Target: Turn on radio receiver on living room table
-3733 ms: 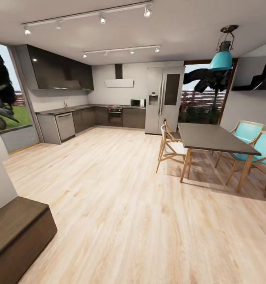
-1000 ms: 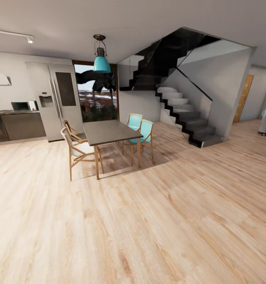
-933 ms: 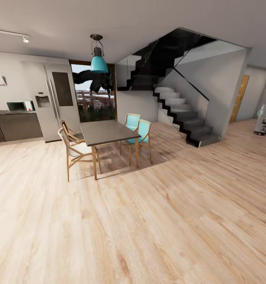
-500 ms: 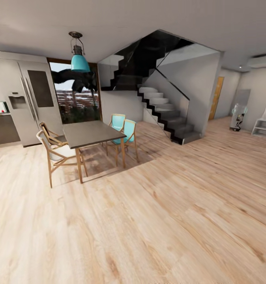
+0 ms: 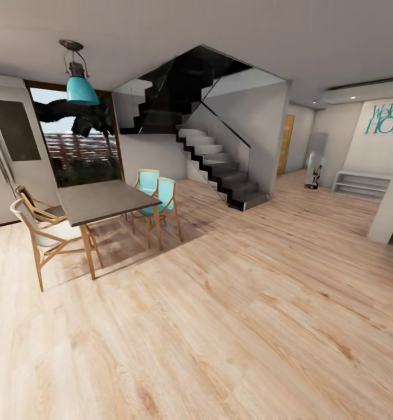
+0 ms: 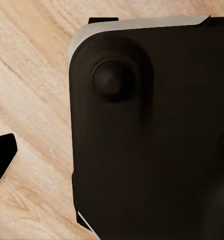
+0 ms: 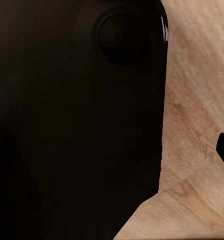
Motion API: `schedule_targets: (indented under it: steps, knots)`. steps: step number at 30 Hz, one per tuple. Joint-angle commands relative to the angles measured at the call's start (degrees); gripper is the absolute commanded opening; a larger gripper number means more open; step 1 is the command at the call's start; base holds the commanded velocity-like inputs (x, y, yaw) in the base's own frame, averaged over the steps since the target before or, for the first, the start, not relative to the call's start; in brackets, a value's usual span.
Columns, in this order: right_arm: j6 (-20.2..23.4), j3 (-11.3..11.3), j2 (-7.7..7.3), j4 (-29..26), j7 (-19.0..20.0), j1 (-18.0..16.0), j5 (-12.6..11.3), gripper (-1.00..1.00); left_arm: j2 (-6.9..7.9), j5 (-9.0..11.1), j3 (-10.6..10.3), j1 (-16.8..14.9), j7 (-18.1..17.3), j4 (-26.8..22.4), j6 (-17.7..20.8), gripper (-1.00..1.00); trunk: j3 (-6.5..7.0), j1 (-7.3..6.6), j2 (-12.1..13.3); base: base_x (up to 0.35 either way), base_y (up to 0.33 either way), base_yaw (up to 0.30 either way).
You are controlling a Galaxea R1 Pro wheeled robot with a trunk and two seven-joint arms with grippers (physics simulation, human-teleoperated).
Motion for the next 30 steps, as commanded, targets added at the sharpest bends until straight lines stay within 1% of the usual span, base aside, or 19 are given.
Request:
schedule_targets:
  steps: [1, 30]
  knots:
    - [0.0, 0.0, 0.0, 0.0, 0.0, 0.0, 0.0, 1.0, 0.0, 0.0, 0.0, 0.0, 0.0, 0.0, 0.0, 1.0, 0.0, 0.0, 0.0, 0.0, 0.0, -0.29]
    - [0.0, 0.0, 0.0, 0.0, 0.0, 0.0, 0.0, 1.0, 0.0, 0.0, 0.0, 0.0, 0.0, 0.0, 0.0, 1.0, 0.0, 0.0, 0.0, 0.0, 0.0, -0.292]
